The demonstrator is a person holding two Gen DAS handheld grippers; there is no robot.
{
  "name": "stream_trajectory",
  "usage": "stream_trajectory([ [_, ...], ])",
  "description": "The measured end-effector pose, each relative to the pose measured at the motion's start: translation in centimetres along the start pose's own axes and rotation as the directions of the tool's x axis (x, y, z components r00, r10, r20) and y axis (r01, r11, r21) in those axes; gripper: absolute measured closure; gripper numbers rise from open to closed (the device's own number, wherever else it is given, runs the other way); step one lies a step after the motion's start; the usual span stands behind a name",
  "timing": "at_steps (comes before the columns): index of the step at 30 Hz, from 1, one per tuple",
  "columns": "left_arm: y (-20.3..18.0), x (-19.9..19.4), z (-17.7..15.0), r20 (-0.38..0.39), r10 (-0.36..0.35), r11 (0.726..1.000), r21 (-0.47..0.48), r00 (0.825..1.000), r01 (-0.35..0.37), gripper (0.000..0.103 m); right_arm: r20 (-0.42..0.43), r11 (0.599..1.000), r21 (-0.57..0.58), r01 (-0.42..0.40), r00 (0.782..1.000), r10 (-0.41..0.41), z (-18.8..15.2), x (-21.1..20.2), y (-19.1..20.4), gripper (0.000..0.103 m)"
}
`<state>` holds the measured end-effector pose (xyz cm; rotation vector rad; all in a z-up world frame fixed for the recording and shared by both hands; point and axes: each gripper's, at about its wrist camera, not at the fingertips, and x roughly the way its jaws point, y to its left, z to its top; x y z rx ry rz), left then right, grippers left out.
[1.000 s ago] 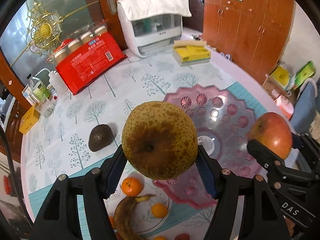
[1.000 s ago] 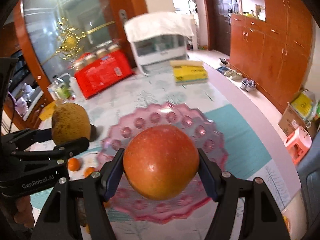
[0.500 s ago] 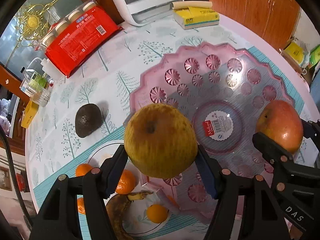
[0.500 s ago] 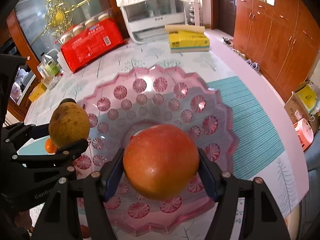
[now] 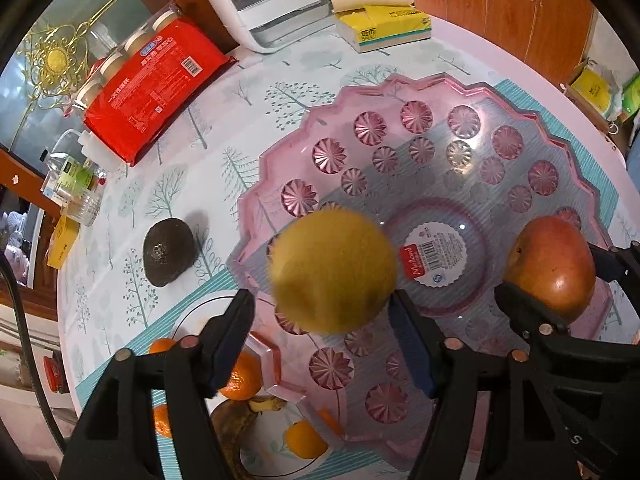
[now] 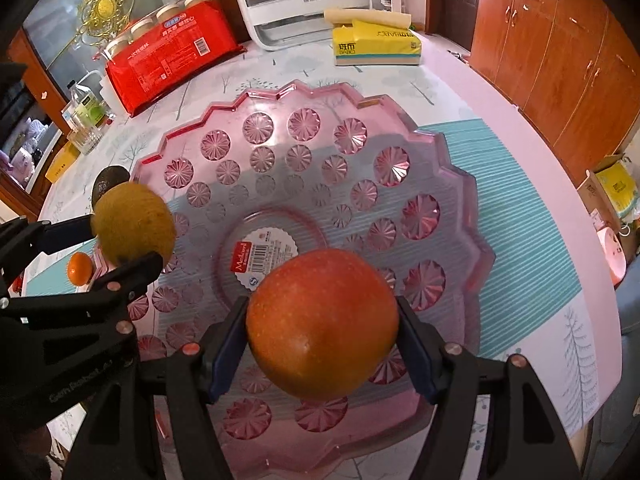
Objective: Organize fruits
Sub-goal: 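Open the left tool releasing the pear while the right tool releases the apple into the bowl, then withdraw both tools from the pink bowl back toward the plate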
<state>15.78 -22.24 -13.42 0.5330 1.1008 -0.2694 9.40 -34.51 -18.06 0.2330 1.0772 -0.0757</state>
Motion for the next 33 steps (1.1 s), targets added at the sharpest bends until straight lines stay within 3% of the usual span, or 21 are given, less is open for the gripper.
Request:
stream_trajectory([
  [1,0.2,0.0,0.0,0.004,0.017,1.000,-0.007,1.000,-0.017,0.019,-0.002,1.000,0.005,-0.003,1.000,0.003,0.0,0.0,-0.1,0.033],
  [4,1.1,-0.4,0.1,0.007,0.016,0.999,-0.028,1.000,-0.016,0.012,-0.011,0.999,0.023,-0.028,1.000,0.028,0.1,-0.1,-0.2,0.033],
  [10,2.3,-1.4,-0.2,0.014,0.005,0.999,-0.054,1.000,-0.004,0.012,0.045,0.997,0.025,-0.074,0.996,0.073,0.3,-2.1,0.4,0.030],
  [19,3.7,-3.0,-1.1,0.012,-0.022,0.994,-0.106,1.000,0.023,0.012,0.092,0.997,-0.002,-0.080,0.993,0.080,0.3,-3.9,1.6,0.030],
  [33,4.1,-4.8,-2.5,0.019,0.000,0.989,-0.150,1.000,0.003,0.012,0.132,0.996,-0.039,-0.076,0.988,0.081,-0.4,-5.6,2.7,0.030],
])
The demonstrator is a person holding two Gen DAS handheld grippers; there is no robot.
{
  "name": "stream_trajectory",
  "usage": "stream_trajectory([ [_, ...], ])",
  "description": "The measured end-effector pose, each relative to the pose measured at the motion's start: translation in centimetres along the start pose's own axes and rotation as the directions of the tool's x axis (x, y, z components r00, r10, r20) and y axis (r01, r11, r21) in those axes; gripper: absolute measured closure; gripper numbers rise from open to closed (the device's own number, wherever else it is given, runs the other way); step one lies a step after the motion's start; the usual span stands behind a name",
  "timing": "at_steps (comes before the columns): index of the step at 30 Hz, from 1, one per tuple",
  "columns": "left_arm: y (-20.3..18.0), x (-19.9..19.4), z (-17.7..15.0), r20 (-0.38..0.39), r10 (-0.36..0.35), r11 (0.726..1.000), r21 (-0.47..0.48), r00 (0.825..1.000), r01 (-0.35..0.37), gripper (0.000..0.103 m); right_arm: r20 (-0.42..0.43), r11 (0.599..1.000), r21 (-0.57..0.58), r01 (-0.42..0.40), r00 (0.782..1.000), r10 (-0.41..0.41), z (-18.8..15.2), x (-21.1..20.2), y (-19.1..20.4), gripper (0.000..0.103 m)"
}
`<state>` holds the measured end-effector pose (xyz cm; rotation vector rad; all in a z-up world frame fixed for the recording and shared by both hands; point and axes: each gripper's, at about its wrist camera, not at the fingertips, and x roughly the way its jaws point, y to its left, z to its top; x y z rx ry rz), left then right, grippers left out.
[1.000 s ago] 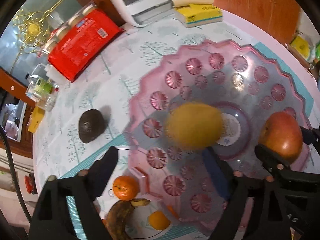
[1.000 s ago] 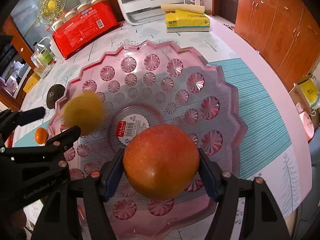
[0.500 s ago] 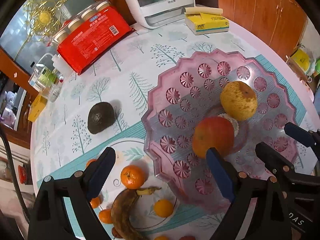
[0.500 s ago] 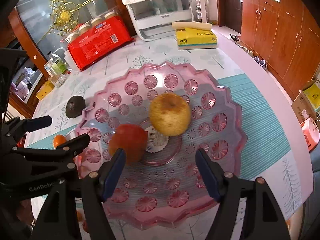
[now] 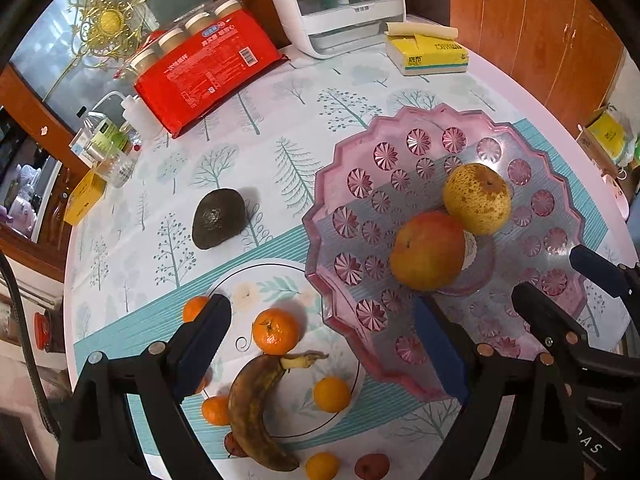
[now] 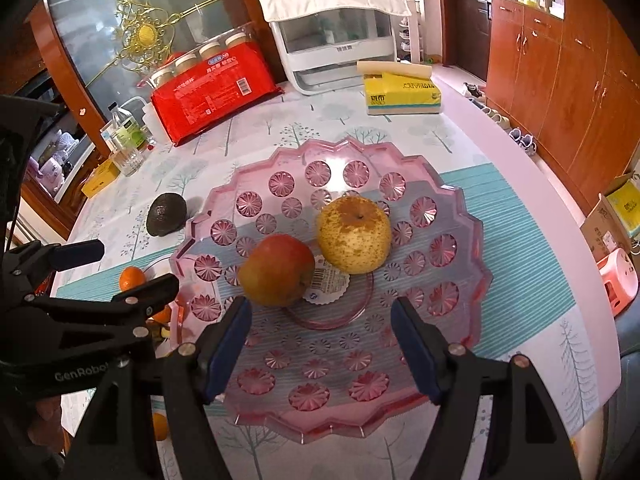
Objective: Organize fruits
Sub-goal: 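Withdraw both tools from the pink bowl back toward the plate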
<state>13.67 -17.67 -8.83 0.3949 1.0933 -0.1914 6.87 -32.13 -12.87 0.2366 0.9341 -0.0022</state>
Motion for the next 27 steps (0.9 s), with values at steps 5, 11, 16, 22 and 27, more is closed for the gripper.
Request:
stream_trajectory([
  [5,0.2,-0.9,-0.3,0.014,0.006,1.000,-0.005,1.000,-0.006,0.012,0.013,1.000,-0.013,0.002,1.000,-0.001,-0.1,-0.5,0.4,0.030],
  [11,0.8,-1.9,-0.5,0.031,0.009,1.000,-0.013,0.999,-0.009,0.012,0.031,1.000,-0.026,0.005,1.000,-0.004,-0.2,-1.4,0.9,0.030],
  [16,1.7,-2.9,-0.8,0.049,0.011,1.000,-0.019,0.999,-0.010,0.012,0.046,0.999,-0.037,0.010,0.999,-0.009,-0.1,-2.2,1.7,0.030],
  [22,2.8,-4.5,-1.1,0.081,0.008,1.000,-0.025,0.997,-0.006,0.012,0.079,0.998,-0.054,0.018,0.997,-0.013,0.1,-3.5,2.8,0.030],
  [27,3.9,-5.9,-1.3,0.114,0.011,1.000,-0.024,0.993,-0.008,0.012,0.107,0.997,-0.068,0.025,0.994,-0.017,0.2,-4.7,4.2,0.030],
])
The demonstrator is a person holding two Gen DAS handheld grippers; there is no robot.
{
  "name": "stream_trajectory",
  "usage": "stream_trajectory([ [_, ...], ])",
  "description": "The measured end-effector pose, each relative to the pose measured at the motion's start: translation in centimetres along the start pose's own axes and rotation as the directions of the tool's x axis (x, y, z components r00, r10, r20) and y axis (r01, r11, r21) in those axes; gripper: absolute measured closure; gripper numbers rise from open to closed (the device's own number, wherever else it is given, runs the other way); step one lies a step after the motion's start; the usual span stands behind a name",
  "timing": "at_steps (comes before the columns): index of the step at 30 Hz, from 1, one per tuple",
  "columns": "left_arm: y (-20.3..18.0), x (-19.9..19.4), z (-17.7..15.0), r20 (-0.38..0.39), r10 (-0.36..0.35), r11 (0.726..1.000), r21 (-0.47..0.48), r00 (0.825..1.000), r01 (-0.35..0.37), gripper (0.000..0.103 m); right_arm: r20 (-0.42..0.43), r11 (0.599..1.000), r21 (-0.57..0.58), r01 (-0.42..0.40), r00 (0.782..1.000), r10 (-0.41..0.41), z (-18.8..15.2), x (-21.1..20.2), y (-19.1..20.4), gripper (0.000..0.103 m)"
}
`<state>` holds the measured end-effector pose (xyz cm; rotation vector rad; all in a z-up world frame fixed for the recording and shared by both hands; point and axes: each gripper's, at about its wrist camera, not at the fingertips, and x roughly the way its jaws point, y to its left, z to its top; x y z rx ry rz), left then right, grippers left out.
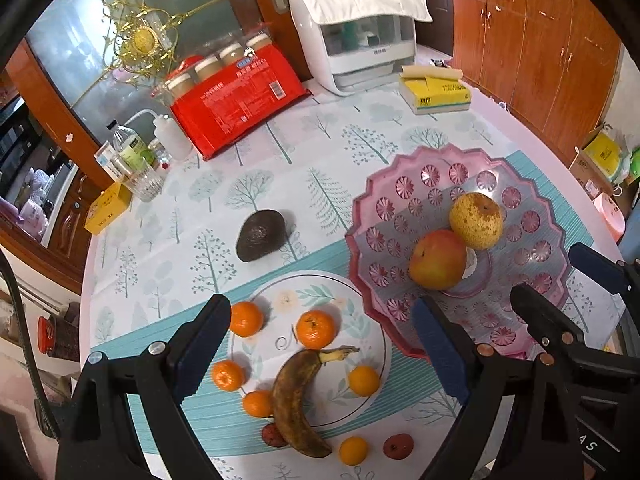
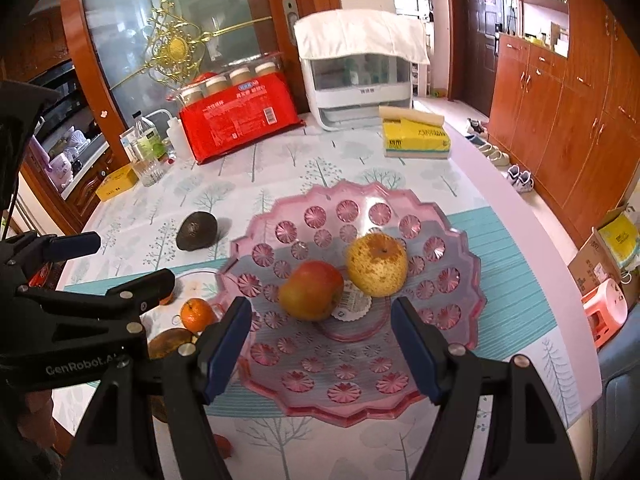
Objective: Organize fruits
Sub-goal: 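Withdraw both tools from the pink bowl back toward the plate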
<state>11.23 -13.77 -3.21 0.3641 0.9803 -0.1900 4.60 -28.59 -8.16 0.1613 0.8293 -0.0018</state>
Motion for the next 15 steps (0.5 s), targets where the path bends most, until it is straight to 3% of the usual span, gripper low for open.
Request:
stream_trajectory([
  [15,7.5,-3.8,0.2,0.086,0.011,0.999,-0.038,0.996,-0.008,0.012,0.057,0.999,-0.043,0.033,0.998,-0.031,1.5,-1.9,6.1,0.030],
])
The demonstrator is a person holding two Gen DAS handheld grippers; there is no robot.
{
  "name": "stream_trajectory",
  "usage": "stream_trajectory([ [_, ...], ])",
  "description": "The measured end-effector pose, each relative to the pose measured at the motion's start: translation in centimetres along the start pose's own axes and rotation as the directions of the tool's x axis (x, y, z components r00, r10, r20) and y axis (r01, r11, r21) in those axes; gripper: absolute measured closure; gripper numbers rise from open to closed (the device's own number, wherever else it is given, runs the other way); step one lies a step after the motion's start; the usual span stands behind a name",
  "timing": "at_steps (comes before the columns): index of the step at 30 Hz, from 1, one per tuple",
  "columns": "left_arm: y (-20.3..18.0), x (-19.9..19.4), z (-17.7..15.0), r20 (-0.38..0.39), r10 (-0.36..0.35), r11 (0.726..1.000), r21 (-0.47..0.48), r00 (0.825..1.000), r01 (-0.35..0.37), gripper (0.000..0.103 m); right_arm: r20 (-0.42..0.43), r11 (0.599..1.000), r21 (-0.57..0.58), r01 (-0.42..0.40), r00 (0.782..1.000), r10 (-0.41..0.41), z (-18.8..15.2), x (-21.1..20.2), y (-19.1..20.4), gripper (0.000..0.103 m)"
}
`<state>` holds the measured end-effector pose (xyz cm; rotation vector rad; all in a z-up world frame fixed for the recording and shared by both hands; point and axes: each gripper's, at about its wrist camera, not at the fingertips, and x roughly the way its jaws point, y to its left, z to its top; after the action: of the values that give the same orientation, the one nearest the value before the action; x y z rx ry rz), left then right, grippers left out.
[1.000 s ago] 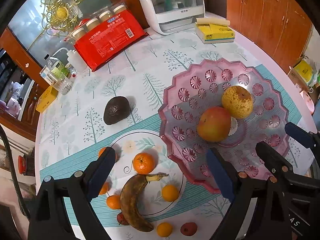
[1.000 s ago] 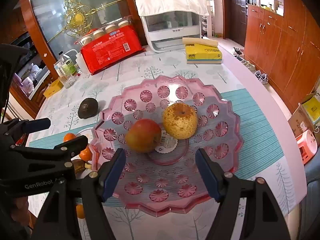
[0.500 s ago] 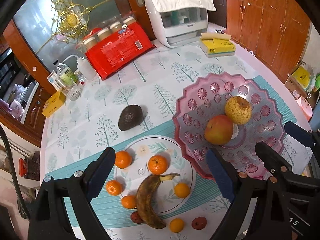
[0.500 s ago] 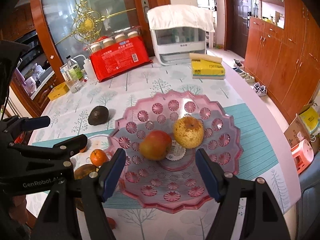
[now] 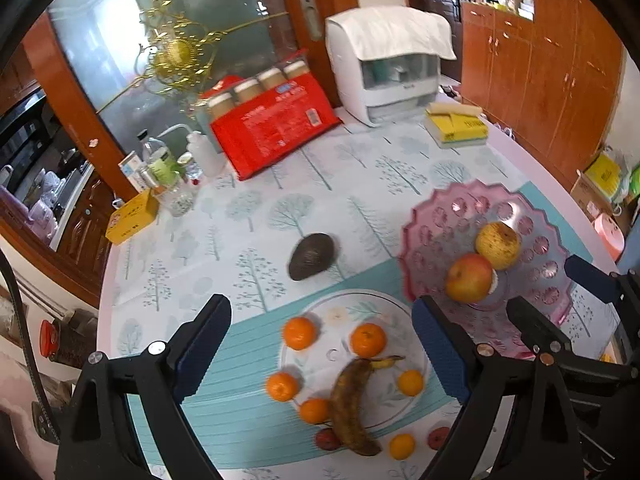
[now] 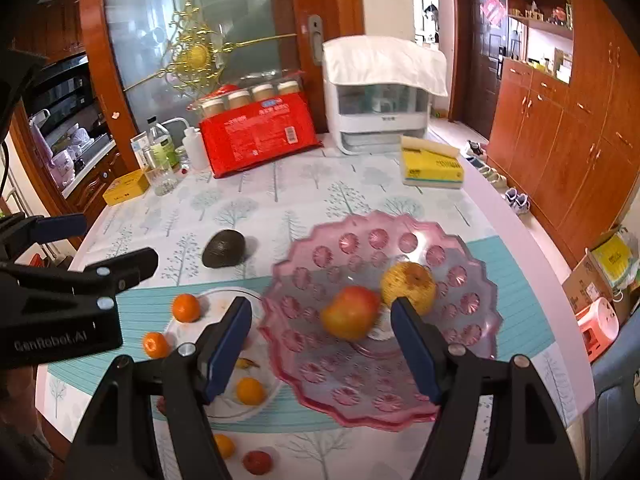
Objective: Organize fruits
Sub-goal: 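Withdraw both tools from the pink bowl back toward the plate, then grasp the dark avocado with the left tool while the right tool grasps the brown banana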
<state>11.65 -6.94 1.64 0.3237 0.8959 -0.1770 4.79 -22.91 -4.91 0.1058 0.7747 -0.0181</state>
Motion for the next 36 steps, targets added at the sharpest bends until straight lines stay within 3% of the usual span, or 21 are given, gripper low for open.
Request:
stream_trajectory([
  [11,9.5,-1.1,0.9,0.076,0.096,0.993,-0.069,0.992,-0.091,0.012,0.031,0.999,-0.037,-0.005,0.999,0.006,3.2,-0.4,4.7,0.030],
  [18,14.5,-0.3,2.3,0.108,0.127,0.990,-0.074,0.986,-0.119,0.012,0.001,0.998,-0.057,0.007,1.000,-0.007,5.7,1.3,7.2,0.030],
  [23,15.8,1.5,3.6,0.128,0.083,0.996,-0.047,0.988,-0.078,0.012,-0.024,0.998,-0.044,0.035,0.999,-0.037,7.5,2.9,8.1,0.030],
  [27,15.6,4.5,4.7,0.110,-0.005,1.000,0.001,0.994,0.005,0.012,-0.058,0.999,-0.020,0.049,0.997,-0.050,7.9,4.1,8.4,0.030],
  [32,13.3,8.8,5.5,0.066,-0.093,0.989,0.118,0.994,0.085,0.012,-0.136,0.999,-0.011,0.037,0.990,-0.038,6.0,5.5,9.0,0.030],
  [36,11.1,12.0,5.2,0.019,-0.139,0.960,0.247,0.990,0.130,0.012,-0.219,1.000,0.005,0.024,0.975,-0.023,3.1,6.9,9.7,0.030],
])
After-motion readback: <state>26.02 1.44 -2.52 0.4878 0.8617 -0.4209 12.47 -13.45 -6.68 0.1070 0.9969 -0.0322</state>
